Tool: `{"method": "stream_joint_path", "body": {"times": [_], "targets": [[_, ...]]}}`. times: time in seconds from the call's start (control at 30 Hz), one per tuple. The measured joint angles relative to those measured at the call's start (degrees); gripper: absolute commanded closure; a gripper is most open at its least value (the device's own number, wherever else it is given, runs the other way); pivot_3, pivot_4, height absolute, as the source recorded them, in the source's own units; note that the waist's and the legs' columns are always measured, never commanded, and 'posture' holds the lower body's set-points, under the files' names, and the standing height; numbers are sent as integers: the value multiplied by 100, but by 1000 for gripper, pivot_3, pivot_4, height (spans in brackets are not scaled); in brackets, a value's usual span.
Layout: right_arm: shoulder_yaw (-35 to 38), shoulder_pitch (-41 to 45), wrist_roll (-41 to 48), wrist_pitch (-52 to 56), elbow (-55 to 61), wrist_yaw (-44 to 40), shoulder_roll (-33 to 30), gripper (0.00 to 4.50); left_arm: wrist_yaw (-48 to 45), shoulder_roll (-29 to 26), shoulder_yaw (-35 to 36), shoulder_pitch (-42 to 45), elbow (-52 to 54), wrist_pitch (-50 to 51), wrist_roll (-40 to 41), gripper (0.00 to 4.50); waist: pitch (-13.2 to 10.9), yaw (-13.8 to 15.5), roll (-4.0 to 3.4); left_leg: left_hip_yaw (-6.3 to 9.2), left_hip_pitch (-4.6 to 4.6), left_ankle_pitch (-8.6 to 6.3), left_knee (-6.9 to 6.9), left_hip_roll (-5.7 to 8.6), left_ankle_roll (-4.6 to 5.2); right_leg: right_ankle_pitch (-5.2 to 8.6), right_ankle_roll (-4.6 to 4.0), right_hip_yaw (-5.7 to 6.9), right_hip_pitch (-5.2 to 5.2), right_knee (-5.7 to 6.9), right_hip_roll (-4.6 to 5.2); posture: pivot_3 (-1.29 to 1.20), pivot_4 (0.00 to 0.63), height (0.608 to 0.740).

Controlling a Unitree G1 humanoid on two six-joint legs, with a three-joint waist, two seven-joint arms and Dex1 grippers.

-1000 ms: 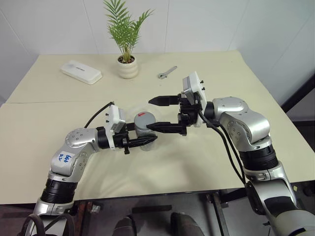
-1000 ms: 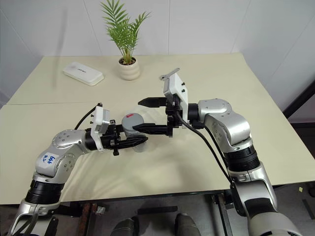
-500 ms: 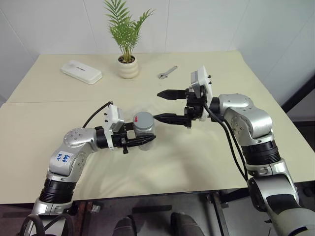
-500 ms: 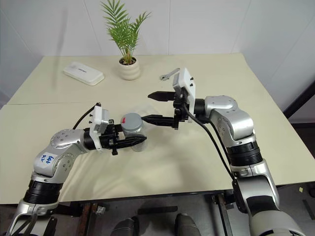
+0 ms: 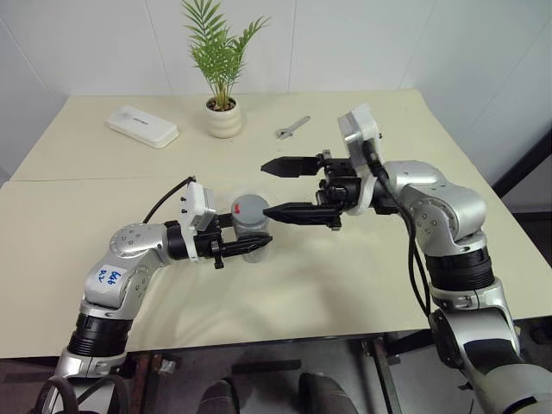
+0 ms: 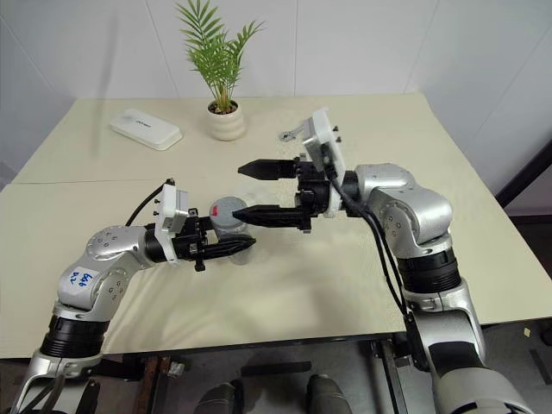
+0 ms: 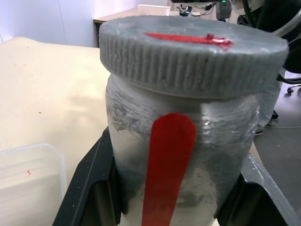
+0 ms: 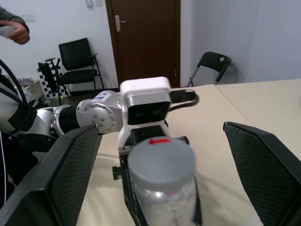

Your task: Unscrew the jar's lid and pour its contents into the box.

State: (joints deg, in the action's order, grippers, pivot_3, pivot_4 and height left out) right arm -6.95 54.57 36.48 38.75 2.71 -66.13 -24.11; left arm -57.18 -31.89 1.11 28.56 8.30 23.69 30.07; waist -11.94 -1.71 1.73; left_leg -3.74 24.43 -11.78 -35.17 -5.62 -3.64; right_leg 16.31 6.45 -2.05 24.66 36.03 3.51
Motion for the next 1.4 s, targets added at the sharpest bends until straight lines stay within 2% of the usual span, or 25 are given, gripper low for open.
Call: {"method": "stream_joint_path", "body": {"times": [0.23,0.47,0.6,0.7,0.87,1.0,1.07,1.17,1.23,1.4], "targets": [[-441,2,-400,-46,5,258,204,20,3,13,-1,0,10,1,0,2579,0,9,0,0,1,0,0,0,0,0,0,0,0,-1,0,0,150,740],[-523,2,-578,-125,-2,389,331,20,4,25,-3,0,55,10,0,2579,0,9,0,0,1,0,0,0,0,0,0,0,0,1,0,0,150,740],[-520,2,-616,-136,-39,453,375,936,7,26,-3,0,56,24,0,2579,0,8,0,0,1,0,0,0,0,0,0,0,0,0,0,0,150,740],[-505,2,-608,-140,-72,494,455,1936,30,28,16,0,64,59,5,2579,0,7,0,0,1,0,0,0,0,0,0,0,0,2,0,0,150,740],[-218,0,-169,224,-65,635,623,1939,53,28,97,2,192,54,91,2579,0,8,0,0,1,0,0,0,0,0,0,0,0,2,0,0,150,740],[822,82,843,777,44,1090,746,1939,35,4,61,-182,231,86,96,2579,0,14,0,0,1,0,1,-1,-1,0,0,0,-2,0,1,0,150,740],[1083,26,949,835,59,1267,576,1939,38,-12,62,-252,232,121,96,2579,0,13,1,0,0,0,0,-1,0,0,-1,0,-2,-1,1,0,150,740],[1121,-527,252,153,-319,1428,68,1939,69,-99,153,-403,266,129,111,2579,4,18,6,0,-5,-2,0,2,-1,1,-2,0,-10,-9,3,0,150,740],[1082,-1036,-596,-883,-1161,1550,-230,1939,104,-106,268,-521,269,144,141,2579,5,25,7,-2,-4,-2,-1,5,-1,-3,3,-4,-12,-17,5,0,150,740],[1082,-1374,-1842,-3005,-3348,1979,-287,1939,201,-68,355,-549,279,201,241,2579,2,-66,3,-20,-13,-1,3,3,-1,-5,7,-24,-4,-5,-3,0,150,740]]}}
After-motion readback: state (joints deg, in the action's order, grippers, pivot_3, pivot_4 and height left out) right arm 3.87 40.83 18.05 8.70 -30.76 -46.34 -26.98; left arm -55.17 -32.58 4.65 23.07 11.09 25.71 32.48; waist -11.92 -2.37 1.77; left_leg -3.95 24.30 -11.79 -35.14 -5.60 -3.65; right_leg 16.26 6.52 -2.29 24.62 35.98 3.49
